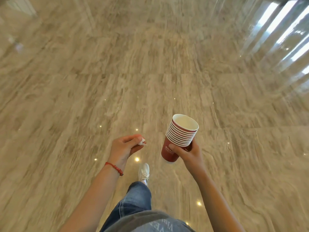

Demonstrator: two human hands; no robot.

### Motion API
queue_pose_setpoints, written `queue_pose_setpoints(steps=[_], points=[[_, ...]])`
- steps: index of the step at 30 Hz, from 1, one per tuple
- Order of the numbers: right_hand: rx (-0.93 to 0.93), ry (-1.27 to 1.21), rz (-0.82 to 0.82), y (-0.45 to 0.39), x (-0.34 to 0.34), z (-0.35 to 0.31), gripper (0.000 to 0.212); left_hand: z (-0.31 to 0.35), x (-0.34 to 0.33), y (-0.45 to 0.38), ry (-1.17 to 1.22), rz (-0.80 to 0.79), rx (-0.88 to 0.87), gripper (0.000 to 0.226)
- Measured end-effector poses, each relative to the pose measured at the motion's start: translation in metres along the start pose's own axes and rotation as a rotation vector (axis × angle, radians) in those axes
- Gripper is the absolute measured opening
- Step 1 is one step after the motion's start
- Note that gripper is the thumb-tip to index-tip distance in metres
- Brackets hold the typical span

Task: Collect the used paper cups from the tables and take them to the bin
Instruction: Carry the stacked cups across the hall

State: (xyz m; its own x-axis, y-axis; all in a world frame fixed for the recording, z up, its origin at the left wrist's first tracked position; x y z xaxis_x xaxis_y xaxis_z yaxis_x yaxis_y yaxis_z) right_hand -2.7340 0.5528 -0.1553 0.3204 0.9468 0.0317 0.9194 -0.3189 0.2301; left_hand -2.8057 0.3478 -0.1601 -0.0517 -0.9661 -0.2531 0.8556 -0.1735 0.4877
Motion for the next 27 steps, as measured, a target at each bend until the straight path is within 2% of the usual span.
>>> queue_pose_setpoints(steps=[8, 14, 20, 27], points=[[0.02, 0.04, 0.012, -0.18, -0.009, -0.063, 0.044, 0.109, -0.054, -0.171, -0.077, -0.061, -0.012, 0.004], [-0.043, 0.002, 0.076, -0.293, 0.012, -0.073, 0.042, 0.144, -0.098, -0.283, -0.082, -0.08, 0.035, 0.004], [-0.039, 0.016, 0.094, -0.433, 0.043, -0.086, 0.048, 0.177, -0.159, -0.41, -0.062, -0.077, 0.057, 0.004], [0.008, 0.058, 0.04, -0.609, 0.083, -0.155, 0.059, 0.259, -0.241, -0.543, -0.051, -0.066, 0.027, 0.006]])
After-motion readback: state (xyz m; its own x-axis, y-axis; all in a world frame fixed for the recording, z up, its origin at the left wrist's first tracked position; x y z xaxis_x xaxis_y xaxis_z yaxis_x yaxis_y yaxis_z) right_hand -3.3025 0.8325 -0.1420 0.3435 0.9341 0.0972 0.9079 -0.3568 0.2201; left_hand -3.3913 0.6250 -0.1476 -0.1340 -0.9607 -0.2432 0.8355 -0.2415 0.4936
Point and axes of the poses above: each hand's wrist, its own y-axis away from the middle knuckle, its own x-axis out of the back of the hand, z = x × y, the point moved 3 cm from there along -y, towards the middle knuckle, and after that the axes turned 3 degrees about -z, right-handed, at the moved point
